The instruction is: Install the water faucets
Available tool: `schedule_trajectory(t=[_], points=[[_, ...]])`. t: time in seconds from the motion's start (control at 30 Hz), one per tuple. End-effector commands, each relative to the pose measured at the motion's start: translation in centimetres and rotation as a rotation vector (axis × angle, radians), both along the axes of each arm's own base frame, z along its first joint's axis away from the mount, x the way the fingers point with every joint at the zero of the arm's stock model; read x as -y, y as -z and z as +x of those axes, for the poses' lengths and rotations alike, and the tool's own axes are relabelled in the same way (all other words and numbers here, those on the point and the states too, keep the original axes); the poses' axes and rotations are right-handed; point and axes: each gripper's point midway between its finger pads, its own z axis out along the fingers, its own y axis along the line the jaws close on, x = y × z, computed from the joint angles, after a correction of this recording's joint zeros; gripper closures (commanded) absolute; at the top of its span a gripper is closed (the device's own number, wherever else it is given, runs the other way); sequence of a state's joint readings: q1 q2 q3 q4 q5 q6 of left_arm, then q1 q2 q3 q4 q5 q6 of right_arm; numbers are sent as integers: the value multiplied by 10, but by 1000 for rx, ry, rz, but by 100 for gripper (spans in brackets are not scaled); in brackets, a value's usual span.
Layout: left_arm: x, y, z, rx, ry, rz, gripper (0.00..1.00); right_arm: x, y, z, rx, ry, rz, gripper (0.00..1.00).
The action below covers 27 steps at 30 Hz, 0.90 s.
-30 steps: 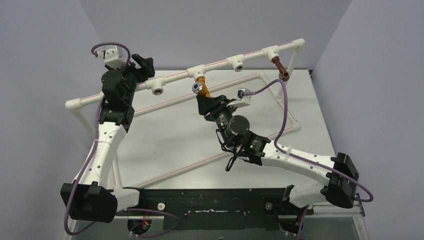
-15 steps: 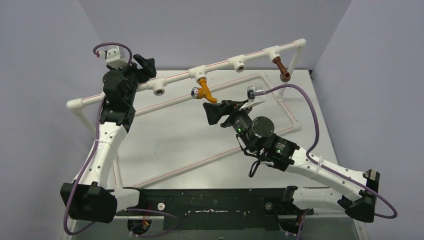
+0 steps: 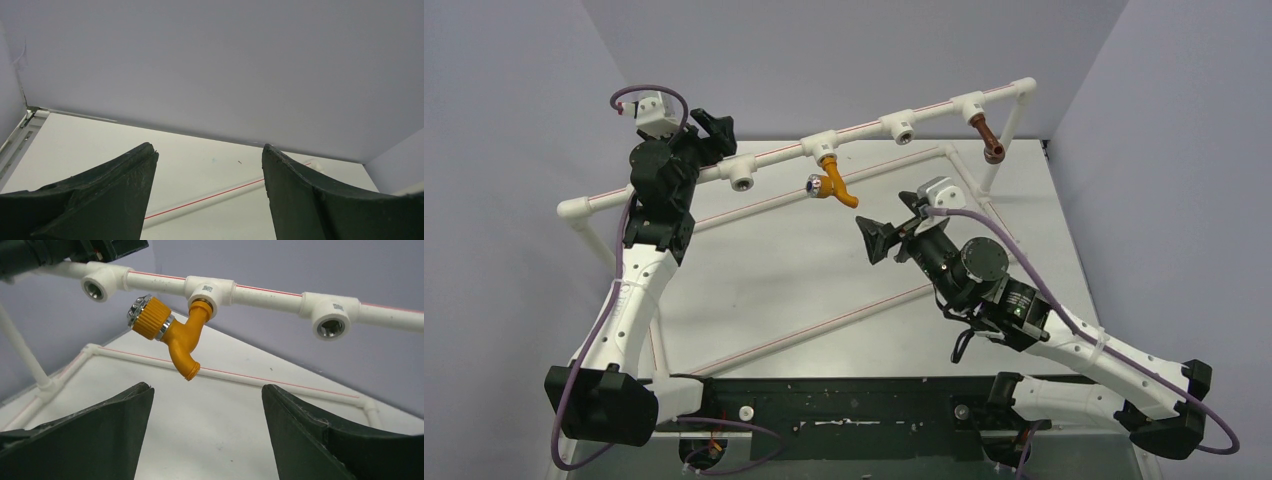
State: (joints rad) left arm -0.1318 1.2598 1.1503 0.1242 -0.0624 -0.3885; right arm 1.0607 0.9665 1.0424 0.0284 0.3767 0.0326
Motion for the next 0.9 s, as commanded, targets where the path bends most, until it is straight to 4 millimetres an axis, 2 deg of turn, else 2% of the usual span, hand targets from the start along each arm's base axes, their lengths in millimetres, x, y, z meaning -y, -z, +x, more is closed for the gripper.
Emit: schedule_trajectory(t=[0.0,0.13,0.23,0.57,0.87], points=[[43,236,-77,-797,240,108,26,0,-24,-2,269,-59,-272,18],[44,237,-77,-800,242,107,26,-11,-28,-9,493,-130,-445,17],[44,237,-77,-802,243,108,26,-15,-35,-4,597,-106,-523,16],[44,238,-77,-805,244,113,26,-43,-30,18,736,-85,-729,16],[46,239,-77,-808,247,114,26,-54,-35,45,775,46,-736,22]])
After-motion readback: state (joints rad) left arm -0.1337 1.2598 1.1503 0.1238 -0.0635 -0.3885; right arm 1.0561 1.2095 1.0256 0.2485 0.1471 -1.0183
